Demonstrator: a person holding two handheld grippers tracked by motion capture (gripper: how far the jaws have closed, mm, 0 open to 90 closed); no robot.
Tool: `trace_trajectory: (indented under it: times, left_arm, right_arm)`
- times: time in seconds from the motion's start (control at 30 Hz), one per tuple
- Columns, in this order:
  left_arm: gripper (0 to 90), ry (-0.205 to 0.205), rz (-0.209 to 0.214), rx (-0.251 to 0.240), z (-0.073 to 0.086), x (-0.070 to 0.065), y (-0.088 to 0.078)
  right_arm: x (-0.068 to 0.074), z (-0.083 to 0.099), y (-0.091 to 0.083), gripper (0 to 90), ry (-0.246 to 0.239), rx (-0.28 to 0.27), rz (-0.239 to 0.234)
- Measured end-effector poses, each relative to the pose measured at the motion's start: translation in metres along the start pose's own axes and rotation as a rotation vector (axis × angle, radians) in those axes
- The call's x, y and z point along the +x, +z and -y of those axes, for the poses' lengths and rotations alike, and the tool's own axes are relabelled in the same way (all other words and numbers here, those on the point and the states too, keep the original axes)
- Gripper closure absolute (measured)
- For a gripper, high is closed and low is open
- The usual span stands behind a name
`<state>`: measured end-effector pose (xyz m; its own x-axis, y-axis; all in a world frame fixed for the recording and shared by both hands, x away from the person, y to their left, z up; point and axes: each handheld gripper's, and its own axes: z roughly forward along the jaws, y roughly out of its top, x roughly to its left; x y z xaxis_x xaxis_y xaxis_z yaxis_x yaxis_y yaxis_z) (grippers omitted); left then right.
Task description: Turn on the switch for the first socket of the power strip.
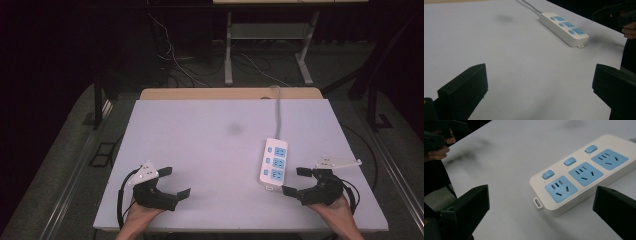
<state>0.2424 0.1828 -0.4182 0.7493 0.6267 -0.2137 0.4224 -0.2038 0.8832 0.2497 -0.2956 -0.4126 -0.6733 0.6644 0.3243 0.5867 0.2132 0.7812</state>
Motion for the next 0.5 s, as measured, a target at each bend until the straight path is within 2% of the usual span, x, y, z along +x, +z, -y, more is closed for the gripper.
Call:
trace_trajectory:
  times: [0.5]
  left_arm:
    - [0.0,-0.003,-0.007,0.003,0.0007,0.0009,-0.001]
  right_arm:
    - [-0.0021,-0.0033,-0.0039,0.3,0.005,0.019,0.008]
